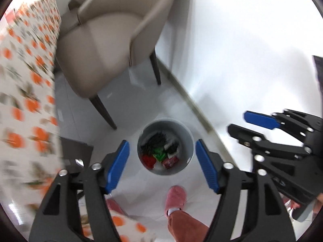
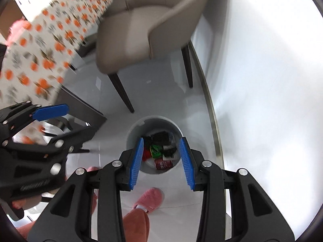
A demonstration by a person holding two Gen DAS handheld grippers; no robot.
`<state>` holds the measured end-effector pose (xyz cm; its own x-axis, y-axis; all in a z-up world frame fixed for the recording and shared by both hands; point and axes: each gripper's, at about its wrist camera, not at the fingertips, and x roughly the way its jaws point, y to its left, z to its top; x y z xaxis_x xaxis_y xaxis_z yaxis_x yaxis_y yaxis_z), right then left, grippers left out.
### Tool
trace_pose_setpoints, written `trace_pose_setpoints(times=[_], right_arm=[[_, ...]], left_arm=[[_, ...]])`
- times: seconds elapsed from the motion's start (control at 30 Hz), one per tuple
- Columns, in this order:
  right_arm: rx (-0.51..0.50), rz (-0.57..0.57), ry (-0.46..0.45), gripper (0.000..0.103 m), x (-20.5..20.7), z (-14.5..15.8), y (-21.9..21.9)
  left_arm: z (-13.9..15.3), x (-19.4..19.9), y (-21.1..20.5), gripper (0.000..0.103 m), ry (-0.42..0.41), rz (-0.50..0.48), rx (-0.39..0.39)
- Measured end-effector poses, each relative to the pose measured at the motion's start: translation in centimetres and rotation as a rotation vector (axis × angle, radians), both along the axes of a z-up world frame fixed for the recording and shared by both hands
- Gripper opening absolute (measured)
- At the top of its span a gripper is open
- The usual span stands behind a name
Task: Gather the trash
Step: 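Raise both open tools from the bin back toward the table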
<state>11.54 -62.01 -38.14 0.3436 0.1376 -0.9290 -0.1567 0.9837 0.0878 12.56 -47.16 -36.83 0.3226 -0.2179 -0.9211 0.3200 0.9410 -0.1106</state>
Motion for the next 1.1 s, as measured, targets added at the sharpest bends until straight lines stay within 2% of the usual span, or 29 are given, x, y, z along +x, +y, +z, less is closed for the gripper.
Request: trace_pose_setpoints(times=[0.13, 0.27, 0.43, 0.57, 0.67, 0.87, 0.93, 1.1], right_arm=[[-0.003, 0.013, -0.075, 0.055, 0.7, 6.5, 3.2], [0.011, 0.055, -0.127, 0.062, 1.8, 11.7, 7.8], [0.043, 0.139, -0.179, 0.07, 3.0, 17.1, 15.9], [0.068, 0.225, -0.209, 0.07, 4.1, 19.6, 23.2], [0.091, 0.277, -0.22, 0.07, 4.9, 20.6, 28.1], [0.082, 0.357, -0.239, 0.07, 7.4, 21.0, 37.8], [0.07, 0.357, -0.241, 0.07, 8.5, 20.4, 40.0], [0.043, 0.321, -0.228, 0.07, 10.4, 19.1, 42.7]], left_arm=[[7.0, -0.5, 4.0, 0.075, -0.086, 0.014, -0.045], [12.6, -0.4, 9.7, 0.08, -0.158, 0.076, -0.054], [17.0, 0.0, 18.4, 0.082, -0.205, 0.19, -0.001], [18.9, 0.3, 26.1, 0.082, -0.229, 0.301, 0.062], [19.8, 0.3, 32.2, 0.082, -0.237, 0.38, 0.093], [20.4, 0.4, 40.8, 0.082, -0.25, 0.486, 0.137], [20.2, 0.6, 42.5, 0.082, -0.246, 0.501, 0.136], [19.4, 1.9, 45.0, 0.082, -0.233, 0.495, 0.126]])
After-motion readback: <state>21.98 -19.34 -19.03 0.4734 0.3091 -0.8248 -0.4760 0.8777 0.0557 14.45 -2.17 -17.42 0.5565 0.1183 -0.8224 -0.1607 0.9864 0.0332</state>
